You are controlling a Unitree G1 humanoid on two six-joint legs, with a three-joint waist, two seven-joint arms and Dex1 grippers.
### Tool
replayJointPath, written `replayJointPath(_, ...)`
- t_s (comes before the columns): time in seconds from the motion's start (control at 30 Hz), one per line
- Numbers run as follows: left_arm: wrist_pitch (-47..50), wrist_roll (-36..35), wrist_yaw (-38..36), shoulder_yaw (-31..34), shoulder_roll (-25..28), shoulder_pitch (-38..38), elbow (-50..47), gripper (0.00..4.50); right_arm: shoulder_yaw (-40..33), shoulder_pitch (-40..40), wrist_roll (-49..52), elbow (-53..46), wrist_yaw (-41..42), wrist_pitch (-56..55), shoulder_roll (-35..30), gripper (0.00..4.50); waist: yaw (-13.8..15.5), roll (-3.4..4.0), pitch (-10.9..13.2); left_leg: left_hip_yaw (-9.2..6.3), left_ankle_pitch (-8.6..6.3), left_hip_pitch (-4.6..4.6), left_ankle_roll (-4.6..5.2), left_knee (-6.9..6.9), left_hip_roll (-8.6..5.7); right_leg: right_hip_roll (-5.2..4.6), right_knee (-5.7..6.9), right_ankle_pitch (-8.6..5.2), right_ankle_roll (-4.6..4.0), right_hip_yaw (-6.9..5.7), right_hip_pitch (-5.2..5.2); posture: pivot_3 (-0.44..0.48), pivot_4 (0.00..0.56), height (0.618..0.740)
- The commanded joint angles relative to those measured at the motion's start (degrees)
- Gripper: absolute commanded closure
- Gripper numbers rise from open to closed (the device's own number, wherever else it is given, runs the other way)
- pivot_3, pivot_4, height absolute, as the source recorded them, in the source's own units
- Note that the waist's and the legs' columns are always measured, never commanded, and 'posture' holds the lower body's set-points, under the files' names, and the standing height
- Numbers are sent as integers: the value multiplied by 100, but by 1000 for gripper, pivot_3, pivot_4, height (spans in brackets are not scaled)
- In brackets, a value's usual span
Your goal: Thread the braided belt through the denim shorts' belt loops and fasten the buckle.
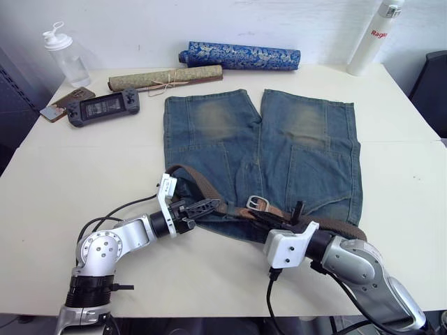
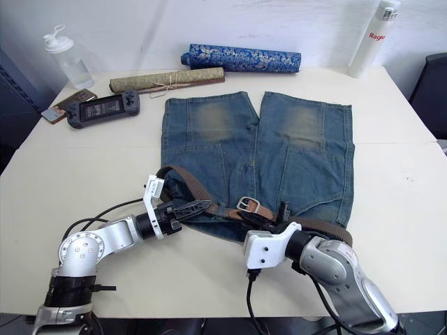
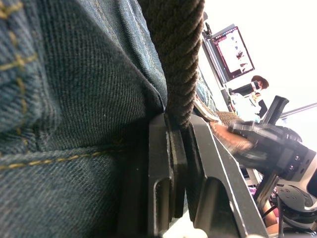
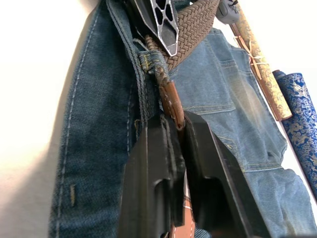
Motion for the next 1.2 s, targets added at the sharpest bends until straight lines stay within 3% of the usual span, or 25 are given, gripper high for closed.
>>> replayJointPath(0.03, 56, 3, -110, 9, -35, -9, -200, 4500, -118, 21, 97, -242, -3, -165, -30, 4460, 0, 0, 0, 0, 0, 0, 0, 0, 0, 0, 0, 0, 0, 0, 0, 0, 150, 637)
replayJointPath(0.2, 18, 24, -119, 33, -37, -25, -219, 4500, -124, 25, 98, -221, 25, -167, -52, 4460, 0, 0, 0, 0, 0, 0, 0, 0, 0, 0, 1, 0, 0, 0, 0, 0, 150, 637)
replayJointPath(0.43, -120, -57, -241, 332, 257, 20, -790, 1611, -146, 55, 184, -183, 82, -57, -46, 4500, -9, 0, 0, 0, 0, 1, -1, 1, 0, 0, 5, 0, 0, 1, -1, 0, 150, 637)
replayJointPath(0.57, 44, -520, -437, 726, 711, 252, -1253, 1611, -166, 68, 225, -138, 99, -6, -53, 4500, -85, 0, 0, 2, 0, 4, -2, 1, 5, 1, 21, -4, -5, 1, -8, 0, 150, 637)
replayJointPath(0.7, -130, 48, -1300, 481, 1564, 977, -2075, 1611, -202, 10, 318, -92, 127, 38, -47, 4500, -154, 0, 0, 6, -3, 6, -4, 1, 7, 0, 28, -11, -18, 1, -9, 0, 150, 637)
replayJointPath(0.93, -1078, 1833, -1223, -460, 1509, 1368, -1875, 1611, -294, 10, 462, -158, 232, -3, -127, 4500, -132, -3, -1, 9, -4, 1, -1, 19, 6, -5, 30, -13, -21, -1, -5, 0, 150, 637)
replayJointPath(1.2, -1631, 2892, -1539, -1014, 1776, 1748, -1661, 1611, -718, 51, 684, -419, 389, 96, -392, 4500, -122, -1, -7, 10, -5, 7, 2, 20, 6, -6, 31, -12, -21, -3, 2, 0, 150, 637)
